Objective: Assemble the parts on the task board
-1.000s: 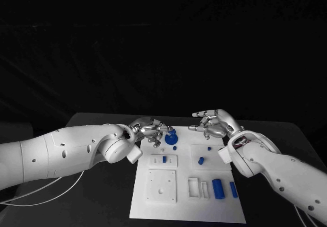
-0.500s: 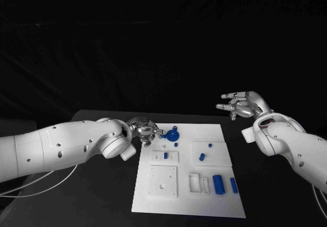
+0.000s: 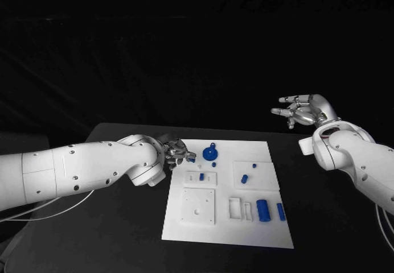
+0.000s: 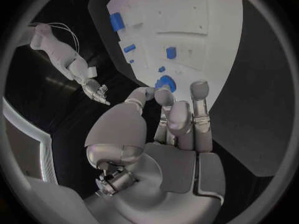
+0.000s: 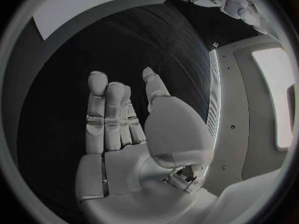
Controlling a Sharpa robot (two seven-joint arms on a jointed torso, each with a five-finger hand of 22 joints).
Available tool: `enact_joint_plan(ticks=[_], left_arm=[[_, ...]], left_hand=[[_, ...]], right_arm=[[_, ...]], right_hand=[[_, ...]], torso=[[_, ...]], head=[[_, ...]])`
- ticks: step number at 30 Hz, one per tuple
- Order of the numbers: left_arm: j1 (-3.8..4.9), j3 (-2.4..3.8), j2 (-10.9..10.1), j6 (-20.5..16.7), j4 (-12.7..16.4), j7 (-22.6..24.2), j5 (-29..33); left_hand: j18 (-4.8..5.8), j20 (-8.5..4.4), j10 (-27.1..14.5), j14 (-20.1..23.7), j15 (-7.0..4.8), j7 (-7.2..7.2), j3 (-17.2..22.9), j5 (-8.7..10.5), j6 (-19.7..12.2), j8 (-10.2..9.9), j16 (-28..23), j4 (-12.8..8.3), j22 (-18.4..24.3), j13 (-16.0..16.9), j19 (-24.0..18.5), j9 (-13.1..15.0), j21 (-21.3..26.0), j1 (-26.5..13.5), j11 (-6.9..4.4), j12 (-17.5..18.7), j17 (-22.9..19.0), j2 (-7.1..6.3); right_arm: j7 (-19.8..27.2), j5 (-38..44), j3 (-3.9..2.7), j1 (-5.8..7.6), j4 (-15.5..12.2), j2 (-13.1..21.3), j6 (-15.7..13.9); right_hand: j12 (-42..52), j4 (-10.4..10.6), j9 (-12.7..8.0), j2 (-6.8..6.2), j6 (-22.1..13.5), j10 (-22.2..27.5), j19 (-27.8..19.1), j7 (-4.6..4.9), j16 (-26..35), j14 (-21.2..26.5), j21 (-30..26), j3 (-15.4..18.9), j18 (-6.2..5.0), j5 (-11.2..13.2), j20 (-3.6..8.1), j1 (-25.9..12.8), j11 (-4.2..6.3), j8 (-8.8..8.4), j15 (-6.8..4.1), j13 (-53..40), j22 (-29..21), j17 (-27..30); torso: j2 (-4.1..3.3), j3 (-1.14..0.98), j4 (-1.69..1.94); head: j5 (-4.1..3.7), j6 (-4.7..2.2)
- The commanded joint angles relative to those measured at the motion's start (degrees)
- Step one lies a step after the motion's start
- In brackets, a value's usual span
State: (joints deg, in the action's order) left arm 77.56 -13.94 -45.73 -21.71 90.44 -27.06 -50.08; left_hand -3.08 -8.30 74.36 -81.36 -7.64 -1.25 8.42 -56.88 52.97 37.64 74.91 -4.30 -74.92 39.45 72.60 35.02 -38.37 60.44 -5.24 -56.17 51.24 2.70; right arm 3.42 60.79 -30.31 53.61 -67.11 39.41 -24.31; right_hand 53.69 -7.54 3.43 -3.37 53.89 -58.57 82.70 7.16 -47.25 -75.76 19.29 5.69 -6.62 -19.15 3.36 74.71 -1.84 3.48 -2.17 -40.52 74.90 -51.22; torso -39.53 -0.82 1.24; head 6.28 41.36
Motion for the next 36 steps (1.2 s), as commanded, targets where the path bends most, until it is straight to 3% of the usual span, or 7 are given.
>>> enact_joint_plan(ticks=[1, 7, 19, 27, 36], left_arm=[[-0.58, 0.01, 0.6, -4.7, 0.4, -5.4, -7.6], [-2.08, 0.00, 1.5, -6.6, 0.3, -6.2, -11.0], [-6.60, 0.00, 1.8, -9.2, -0.4, -6.5, -15.1], [-8.80, 0.00, 2.4, -9.7, -1.5, -5.9, -15.4], [-10.17, 0.01, 3.1, -10.0, -2.5, -3.1, -16.3]], left_hand=[[-0.42, -0.06, 0.7, -0.7, 0.07, 1.71, 7.4, -0.45, 2.1, -0.5, -0.7, -7.7, -0.8, 0.8, 0.7, 0.0, 0.4, 0.2, -0.06, 0.8, 0.8, -0.47], [-0.51, 0.08, 1.1, -1.0, 0.15, 1.75, 7.4, -0.83, 2.4, -0.7, -0.8, -7.8, -0.9, 1.6, 1.0, 0.0, 0.1, 0.3, 0.00, 0.9, 1.4, -0.66], [-0.65, 0.27, 1.7, -1.2, 0.23, 1.85, 7.4, -1.74, 3.0, -1.0, -1.0, -7.7, -1.1, 2.2, 1.2, 0.0, -0.4, 0.3, 0.00, 1.2, 1.9, -1.11], [-0.63, 0.20, 2.0, -1.2, 0.18, 1.90, 7.4, -1.97, 3.1, -1.1, -1.2, -7.6, -1.2, 2.4, 1.4, 0.0, -0.6, 0.3, -0.01, 1.2, 1.7, -1.22], [-0.56, 0.12, 2.1, -1.2, 0.15, 1.87, 7.4, -1.88, 3.0, -1.2, -1.4, -7.4, -1.2, 2.5, 1.4, 0.1, -0.6, 0.4, 0.01, 1.5, 1.4, -1.26]], right_arm=[[1.1, 0.4, -0.02, 0.08, 0.7, -0.4, -0.1], [1.1, 0.7, -0.02, 0.14, 2.4, -1.4, 0.1], [1.2, 1.0, -0.02, 0.24, 5.1, -3.0, 0.4], [0.7, 1.5, -0.01, 0.25, 6.1, -3.6, 0.4], [0.4, 1.6, -0.01, 0.25, 6.2, -3.7, 0.5]], right_hand=[[0.2, -0.3, 0.1, 0.53, 0.5, 0.0, 0.3, -0.05, -0.3, 0.3, 0.1, 0.0, -0.29, -0.2, 0.07, -0.1, 0.30, -0.02, -0.16, 0.1, 2.0, 0.1], [0.2, -0.3, 0.1, 0.53, 0.5, 0.0, 0.3, -0.05, -0.3, 0.3, 0.2, 0.1, -0.28, -0.2, 0.07, -0.1, 0.30, -0.02, -0.16, 0.1, 2.0, 0.1], [0.2, -0.4, 0.1, 0.60, 0.8, 0.0, 0.3, -0.08, -0.3, 0.3, 0.4, 0.1, -0.27, -0.2, 0.07, -0.2, 0.32, 0.00, -0.17, 0.2, 2.0, 0.1], [0.3, -0.7, 0.1, 0.96, 1.0, 0.0, 0.2, -0.07, -0.4, 0.3, 0.5, 0.0, -0.26, 0.3, 0.09, 0.0, 0.33, -0.01, -0.18, 0.3, 2.0, 0.1], [0.3, -1.1, 0.1, 1.22, 1.3, 0.0, 0.2, -0.09, -0.4, 0.3, 0.6, -0.2, -0.27, 0.6, 0.11, -0.1, 0.36, 0.01, -0.21, 0.3, 2.0, 0.1]], torso=[[0.63, -0.10, 0.30], [1.08, -0.32, 0.28], [1.91, -0.77, 0.40], [1.97, -0.71, 0.35], [1.79, -0.68, 0.37]], head=[[0.08, 0.79], [0.39, 1.35], [0.54, 2.57], [0.21, 3.02], [-0.13, 3.26]])
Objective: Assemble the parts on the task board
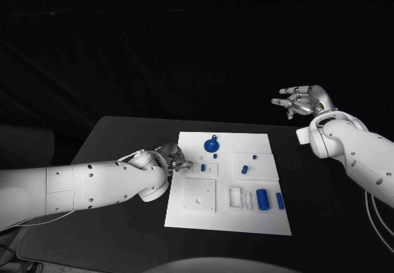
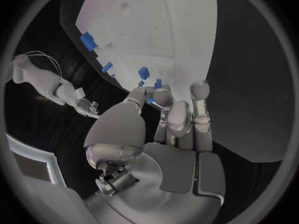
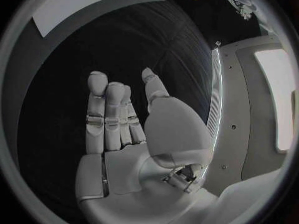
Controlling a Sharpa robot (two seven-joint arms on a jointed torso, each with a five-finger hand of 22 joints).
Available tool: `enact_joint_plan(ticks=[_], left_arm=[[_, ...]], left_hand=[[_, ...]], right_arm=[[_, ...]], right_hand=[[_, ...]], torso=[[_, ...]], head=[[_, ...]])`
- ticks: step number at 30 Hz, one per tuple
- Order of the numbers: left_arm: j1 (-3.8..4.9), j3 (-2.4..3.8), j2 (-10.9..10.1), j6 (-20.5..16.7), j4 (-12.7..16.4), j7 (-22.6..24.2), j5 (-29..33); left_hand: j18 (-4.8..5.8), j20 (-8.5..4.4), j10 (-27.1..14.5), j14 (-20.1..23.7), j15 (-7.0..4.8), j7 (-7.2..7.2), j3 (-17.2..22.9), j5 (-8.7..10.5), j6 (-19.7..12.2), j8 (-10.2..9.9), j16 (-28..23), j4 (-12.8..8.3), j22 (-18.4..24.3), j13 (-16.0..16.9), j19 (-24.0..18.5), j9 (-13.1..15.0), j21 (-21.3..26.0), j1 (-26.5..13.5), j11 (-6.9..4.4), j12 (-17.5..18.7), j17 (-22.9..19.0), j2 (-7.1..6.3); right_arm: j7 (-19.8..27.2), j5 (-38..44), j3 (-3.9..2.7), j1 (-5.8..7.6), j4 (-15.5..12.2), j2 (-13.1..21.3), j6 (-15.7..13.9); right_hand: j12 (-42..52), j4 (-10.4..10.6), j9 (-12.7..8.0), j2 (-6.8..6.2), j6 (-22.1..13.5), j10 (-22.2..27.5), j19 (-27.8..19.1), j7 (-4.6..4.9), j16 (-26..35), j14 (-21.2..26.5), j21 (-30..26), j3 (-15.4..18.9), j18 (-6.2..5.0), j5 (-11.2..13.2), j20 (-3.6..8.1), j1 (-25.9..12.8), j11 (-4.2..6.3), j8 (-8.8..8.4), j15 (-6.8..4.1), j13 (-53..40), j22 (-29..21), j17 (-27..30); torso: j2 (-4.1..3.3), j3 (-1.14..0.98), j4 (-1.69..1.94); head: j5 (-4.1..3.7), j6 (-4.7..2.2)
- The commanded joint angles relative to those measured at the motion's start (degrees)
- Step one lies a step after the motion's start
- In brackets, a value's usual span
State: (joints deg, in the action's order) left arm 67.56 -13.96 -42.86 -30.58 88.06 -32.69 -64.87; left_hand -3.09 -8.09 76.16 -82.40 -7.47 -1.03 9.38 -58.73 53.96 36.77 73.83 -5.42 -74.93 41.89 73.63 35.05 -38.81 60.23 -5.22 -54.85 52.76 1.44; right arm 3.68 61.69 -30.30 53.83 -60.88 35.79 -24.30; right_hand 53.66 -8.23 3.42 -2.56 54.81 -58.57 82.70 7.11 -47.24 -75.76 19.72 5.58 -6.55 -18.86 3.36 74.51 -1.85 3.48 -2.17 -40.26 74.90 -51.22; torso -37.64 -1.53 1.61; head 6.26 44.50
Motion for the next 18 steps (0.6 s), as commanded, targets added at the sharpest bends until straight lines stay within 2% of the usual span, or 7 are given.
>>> enact_joint_plan(ticks=[1, 9, 18], left_arm=[[-0.23, 0.03, 0.4, -1.1, -0.2, 2.9, -1.9], [-0.42, 0.03, 1.1, -0.5, -1.3, 4.3, -3.3], [-0.50, 0.04, 1.9, 1.0, -2.6, 4.3, -3.0]], left_hand=[[-0.55, -0.13, 0.3, -0.2, -0.05, 1.63, 6.4, 0.09, 2.0, -0.3, -0.3, -6.2, -1.2, 0.1, 0.4, 0.0, -0.2, 0.7, -0.01, 0.3, -0.1, 0.00], [-0.52, -0.14, 0.3, -0.2, -0.04, 1.63, 6.3, 0.13, 2.0, -0.4, -0.3, -6.0, -1.2, 0.2, 0.4, 0.0, -0.1, 0.9, 0.00, 0.3, -0.1, -0.04], [-0.50, -0.16, 0.2, -0.1, -0.04, 1.59, 6.3, 0.44, 1.8, -0.4, -0.3, -5.7, -1.2, 0.3, 0.3, 0.0, 0.0, 1.1, 0.03, 0.4, -0.1, -0.03]], right_arm=[[0.1, 0.7, -0.02, 0.02, 0.0, -0.1, 0.5], [0.0, 0.7, -0.02, 0.02, 0.1, -0.2, 0.6], [0.0, 0.7, -0.02, 0.02, 0.1, -0.2, 0.7]], right_hand=[[0.4, -0.5, 0.1, 0.50, 0.3, 0.0, 0.2, -0.04, -0.4, 0.3, 0.2, -0.1, -0.33, 0.3, 0.10, 0.1, 0.36, 0.00, -0.21, 0.1, 2.0, 0.1], [0.3, -1.1, 0.1, 0.75, 0.5, 0.0, 0.2, -0.04, -0.3, 0.3, 0.2, -0.4, -0.33, 0.5, 0.11, 0.2, 0.38, 0.02, -0.21, 0.1, 2.0, 0.1], [0.3, -1.1, 0.1, 0.75, 0.5, 0.0, 0.2, -0.04, -0.3, 0.3, 0.2, -0.4, -0.33, 0.5, 0.11, 0.2, 0.38, 0.02, -0.21, 0.1, 2.0, 0.1]], torso=[[-0.08, 0.01, -0.01], [-0.14, 0.01, -0.09], [-0.14, 0.03, 0.03]], head=[[-0.11, 0.18], [-0.15, 0.35], [-0.36, 0.44]])
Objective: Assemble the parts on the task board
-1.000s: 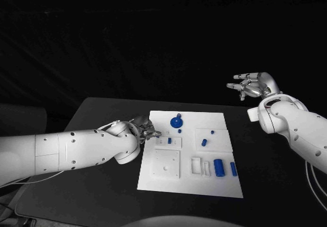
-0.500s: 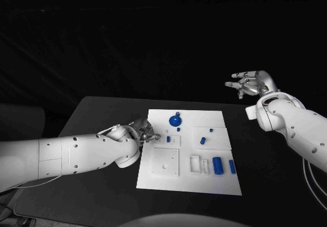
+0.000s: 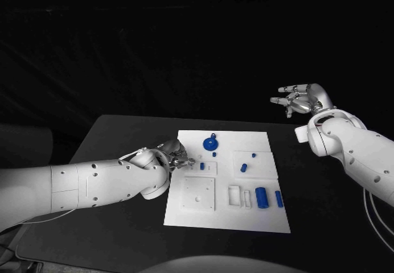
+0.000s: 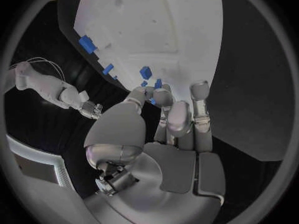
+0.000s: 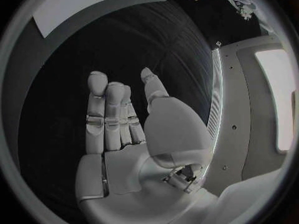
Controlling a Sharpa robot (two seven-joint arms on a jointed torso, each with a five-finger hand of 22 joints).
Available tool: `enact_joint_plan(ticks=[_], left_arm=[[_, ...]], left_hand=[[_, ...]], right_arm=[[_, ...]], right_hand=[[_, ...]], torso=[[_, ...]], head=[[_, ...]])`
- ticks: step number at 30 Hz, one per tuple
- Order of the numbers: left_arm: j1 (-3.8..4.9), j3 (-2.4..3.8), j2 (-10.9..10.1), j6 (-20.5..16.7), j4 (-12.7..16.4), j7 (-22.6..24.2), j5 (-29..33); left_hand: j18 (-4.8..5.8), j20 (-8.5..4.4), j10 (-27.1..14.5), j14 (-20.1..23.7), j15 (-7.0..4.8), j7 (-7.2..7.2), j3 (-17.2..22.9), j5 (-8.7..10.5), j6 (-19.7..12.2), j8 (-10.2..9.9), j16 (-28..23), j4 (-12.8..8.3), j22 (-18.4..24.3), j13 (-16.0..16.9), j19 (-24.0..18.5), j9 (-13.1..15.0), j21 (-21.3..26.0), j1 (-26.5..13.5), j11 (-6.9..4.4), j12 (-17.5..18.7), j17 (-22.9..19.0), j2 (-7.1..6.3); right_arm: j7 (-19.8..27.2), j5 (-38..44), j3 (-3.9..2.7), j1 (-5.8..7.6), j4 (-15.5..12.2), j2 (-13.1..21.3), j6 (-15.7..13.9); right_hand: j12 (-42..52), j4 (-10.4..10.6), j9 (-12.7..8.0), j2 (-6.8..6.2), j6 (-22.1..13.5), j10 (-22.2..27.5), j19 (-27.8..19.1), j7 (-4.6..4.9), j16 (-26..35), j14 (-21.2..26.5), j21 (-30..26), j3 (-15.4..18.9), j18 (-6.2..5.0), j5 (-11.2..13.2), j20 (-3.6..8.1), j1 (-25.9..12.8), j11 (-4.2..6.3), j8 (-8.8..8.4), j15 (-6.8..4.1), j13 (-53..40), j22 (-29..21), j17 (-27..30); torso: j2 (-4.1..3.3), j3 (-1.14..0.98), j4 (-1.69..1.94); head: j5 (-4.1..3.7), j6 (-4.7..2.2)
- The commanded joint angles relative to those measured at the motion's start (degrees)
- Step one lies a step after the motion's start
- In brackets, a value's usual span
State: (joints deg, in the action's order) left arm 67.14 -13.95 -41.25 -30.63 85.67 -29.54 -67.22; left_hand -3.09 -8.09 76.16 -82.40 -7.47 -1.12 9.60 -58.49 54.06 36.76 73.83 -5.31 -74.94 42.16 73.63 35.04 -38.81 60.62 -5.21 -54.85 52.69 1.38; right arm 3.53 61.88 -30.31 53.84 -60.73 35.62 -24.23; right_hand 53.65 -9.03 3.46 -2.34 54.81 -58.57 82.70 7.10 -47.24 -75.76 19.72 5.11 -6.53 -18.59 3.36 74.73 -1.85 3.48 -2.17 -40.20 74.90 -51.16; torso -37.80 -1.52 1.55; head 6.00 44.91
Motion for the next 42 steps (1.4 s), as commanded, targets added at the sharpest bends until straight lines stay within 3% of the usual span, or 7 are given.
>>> enact_joint_plan(ticks=[1, 14, 42], left_arm=[[-0.08, 0.03, 0.4, 1.3, -0.2, 1.1, -0.6], [-0.10, 0.04, 1.3, 5.7, -1.1, -0.1, -0.6], [-0.45, 0.05, 2.3, 5.2, -2.5, 0.4, -3.5]], left_hand=[[-0.50, -0.16, 0.2, -0.1, -0.04, 1.69, 6.1, 0.20, 1.7, -0.4, -0.3, -5.8, -1.1, 0.0, 0.4, 0.0, 0.0, 0.7, 0.02, 0.4, -0.1, 0.03], [-0.42, -0.14, 0.0, 0.0, 0.03, 1.60, 6.1, 0.57, 1.5, -0.4, -0.4, -5.6, -1.1, 0.2, 0.2, 0.1, 0.3, 0.9, 0.11, 0.4, -0.2, 0.10], [-0.44, -0.14, -0.1, 0.1, 0.03, 1.58, 6.1, 0.73, 1.3, -0.3, -0.3, -5.4, -1.2, 0.3, 0.2, 0.1, 0.2, 1.2, 0.12, 0.4, -0.3, 0.07]], right_arm=[[0.1, 0.5, -0.02, 0.02, 0.0, -0.1, 0.7], [0.1, 0.5, -0.02, 0.02, -0.1, -0.2, 0.9], [-0.1, 0.5, -0.02, 0.01, -0.2, -0.4, 1.3]], right_hand=[[0.3, -0.3, 0.1, 0.53, 0.5, 0.0, 0.2, -0.03, -0.3, 0.3, 0.2, 0.0, -0.35, 0.3, 0.11, 0.0, 0.38, 0.02, -0.21, 0.0, 2.0, 0.1], [0.4, -1.1, 0.1, 0.76, 0.4, 0.0, 0.1, -0.01, -0.4, 0.3, 0.2, -0.2, -0.36, 0.5, 0.12, 0.0, 0.38, 0.01, -0.22, 0.1, 2.0, 0.1], [0.4, -1.5, 0.0, 1.04, 0.3, 0.0, 0.1, 0.00, -0.4, 0.3, 0.4, -0.2, -0.36, 0.7, 0.12, -0.3, 0.38, 0.00, -0.23, 0.1, 2.0, 0.1]], torso=[[0.01, -0.02, 0.08], [-0.06, -0.02, 0.04], [-0.09, -0.01, 0.05]], head=[[-0.10, 0.06], [-0.09, 0.37], [-0.17, 0.62]])
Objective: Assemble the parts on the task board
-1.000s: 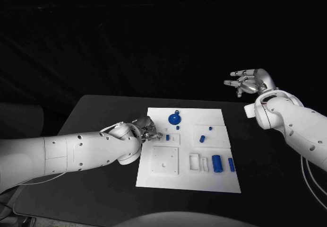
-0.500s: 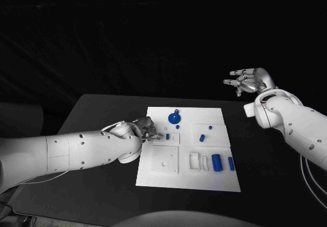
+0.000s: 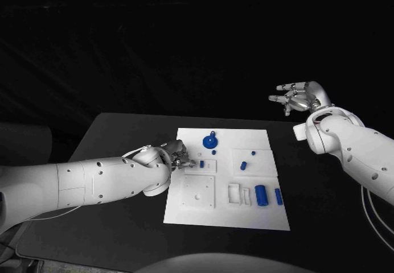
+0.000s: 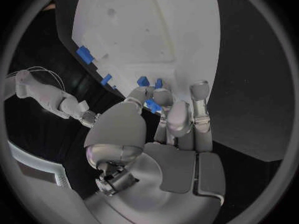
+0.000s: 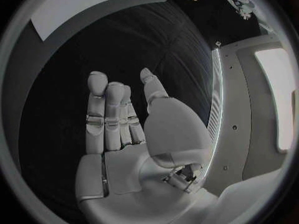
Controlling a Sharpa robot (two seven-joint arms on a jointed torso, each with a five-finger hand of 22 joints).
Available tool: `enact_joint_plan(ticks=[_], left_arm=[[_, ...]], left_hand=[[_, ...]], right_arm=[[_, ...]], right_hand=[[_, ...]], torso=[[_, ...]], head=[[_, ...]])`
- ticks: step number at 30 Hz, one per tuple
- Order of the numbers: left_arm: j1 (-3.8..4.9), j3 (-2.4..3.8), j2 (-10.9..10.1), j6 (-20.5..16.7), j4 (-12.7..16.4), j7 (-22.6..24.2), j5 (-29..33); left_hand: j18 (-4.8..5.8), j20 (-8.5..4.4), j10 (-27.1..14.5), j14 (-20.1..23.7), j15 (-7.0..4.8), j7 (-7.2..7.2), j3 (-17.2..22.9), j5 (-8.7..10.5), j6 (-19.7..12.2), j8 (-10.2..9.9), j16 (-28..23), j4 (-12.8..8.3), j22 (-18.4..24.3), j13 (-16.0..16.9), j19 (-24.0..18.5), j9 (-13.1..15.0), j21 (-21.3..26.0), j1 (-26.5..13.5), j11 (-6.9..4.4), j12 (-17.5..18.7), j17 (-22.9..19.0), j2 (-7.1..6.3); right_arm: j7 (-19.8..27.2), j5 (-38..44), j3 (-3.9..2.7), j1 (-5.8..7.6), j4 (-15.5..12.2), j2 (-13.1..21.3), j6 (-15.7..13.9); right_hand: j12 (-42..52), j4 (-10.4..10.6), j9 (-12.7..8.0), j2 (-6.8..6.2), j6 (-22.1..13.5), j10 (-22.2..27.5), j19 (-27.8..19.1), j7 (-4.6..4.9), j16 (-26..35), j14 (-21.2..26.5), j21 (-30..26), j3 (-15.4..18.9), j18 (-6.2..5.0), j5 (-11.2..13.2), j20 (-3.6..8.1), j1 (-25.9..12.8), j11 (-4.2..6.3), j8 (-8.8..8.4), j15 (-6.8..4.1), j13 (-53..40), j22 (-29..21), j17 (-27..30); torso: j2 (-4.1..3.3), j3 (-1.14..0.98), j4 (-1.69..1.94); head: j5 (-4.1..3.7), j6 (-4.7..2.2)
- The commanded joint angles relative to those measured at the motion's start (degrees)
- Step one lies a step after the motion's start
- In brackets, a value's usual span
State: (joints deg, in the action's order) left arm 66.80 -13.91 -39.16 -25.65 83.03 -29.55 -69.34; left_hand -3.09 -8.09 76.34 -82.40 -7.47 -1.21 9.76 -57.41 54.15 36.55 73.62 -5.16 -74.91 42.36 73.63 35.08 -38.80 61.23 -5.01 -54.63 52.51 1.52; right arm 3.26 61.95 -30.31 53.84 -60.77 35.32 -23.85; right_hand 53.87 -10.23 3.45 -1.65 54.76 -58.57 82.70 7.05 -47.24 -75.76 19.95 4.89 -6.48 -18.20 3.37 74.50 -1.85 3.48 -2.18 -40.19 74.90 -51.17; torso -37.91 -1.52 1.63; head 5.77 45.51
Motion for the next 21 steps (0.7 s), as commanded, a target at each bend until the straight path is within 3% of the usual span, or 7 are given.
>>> enact_joint_plan(ticks=[1, 12, 21], left_arm=[[-0.11, 0.01, 0.2, 0.2, 0.1, 0.4, -1.4], [-0.11, 0.01, 0.3, 0.3, 0.1, 0.4, -1.9], [-0.11, 0.02, 0.6, 2.6, -0.5, -0.5, -1.5]], left_hand=[[-0.44, -0.14, -0.2, 0.1, 0.03, 1.67, 5.9, -0.35, 1.3, 0.0, -0.1, -5.5, -1.2, 0.1, 0.2, 0.1, 0.2, 0.6, -0.08, 0.1, -0.1, -0.08], [-0.47, -0.14, -0.2, 0.1, 0.02, 1.67, 5.9, -0.33, 1.2, 0.0, -0.1, -5.4, -1.2, 0.1, 0.2, 0.1, 0.3, 0.6, -0.07, 0.1, -0.1, -0.13], [-0.42, -0.12, -0.4, 0.2, 0.07, 1.62, 6.0, -0.10, 1.1, 0.0, -0.3, -5.3, -1.1, 0.0, 0.1, 0.1, 0.5, 0.7, -0.01, 0.3, -0.4, -0.04]], right_arm=[[0.2, 0.4, -0.02, 0.01, -0.1, -0.1, 0.9], [0.2, 0.4, -0.02, 0.01, -0.1, 0.0, 1.0], [0.0, 0.4, -0.02, 0.01, -0.1, 0.0, 1.1]], right_hand=[[0.2, -0.3, 0.1, 0.36, 0.4, 0.0, 0.1, 0.05, -0.4, 0.3, 0.2, 0.0, -0.41, 0.3, 0.12, 0.0, 0.38, 0.00, -0.22, 0.1, 2.0, 0.1], [0.2, -0.3, 0.1, 0.36, 0.4, 0.0, 0.1, 0.05, -0.4, 0.3, 0.2, 0.0, -0.41, 0.3, 0.12, 0.0, 0.38, 0.00, -0.22, 0.1, 2.0, 0.1], [0.2, -0.3, 0.1, 0.36, 0.4, 0.0, 0.1, 0.05, -0.4, 0.3, 0.2, 0.0, -0.41, 0.3, 0.12, 0.0, 0.38, 0.00, -0.22, 0.1, 2.0, 0.1]], torso=[[0.03, -0.01, -0.02], [-0.02, -0.01, -0.03], [-0.03, -0.01, -0.03]], head=[[0.06, 0.02], [-0.03, -0.02], [0.01, 0.03]])
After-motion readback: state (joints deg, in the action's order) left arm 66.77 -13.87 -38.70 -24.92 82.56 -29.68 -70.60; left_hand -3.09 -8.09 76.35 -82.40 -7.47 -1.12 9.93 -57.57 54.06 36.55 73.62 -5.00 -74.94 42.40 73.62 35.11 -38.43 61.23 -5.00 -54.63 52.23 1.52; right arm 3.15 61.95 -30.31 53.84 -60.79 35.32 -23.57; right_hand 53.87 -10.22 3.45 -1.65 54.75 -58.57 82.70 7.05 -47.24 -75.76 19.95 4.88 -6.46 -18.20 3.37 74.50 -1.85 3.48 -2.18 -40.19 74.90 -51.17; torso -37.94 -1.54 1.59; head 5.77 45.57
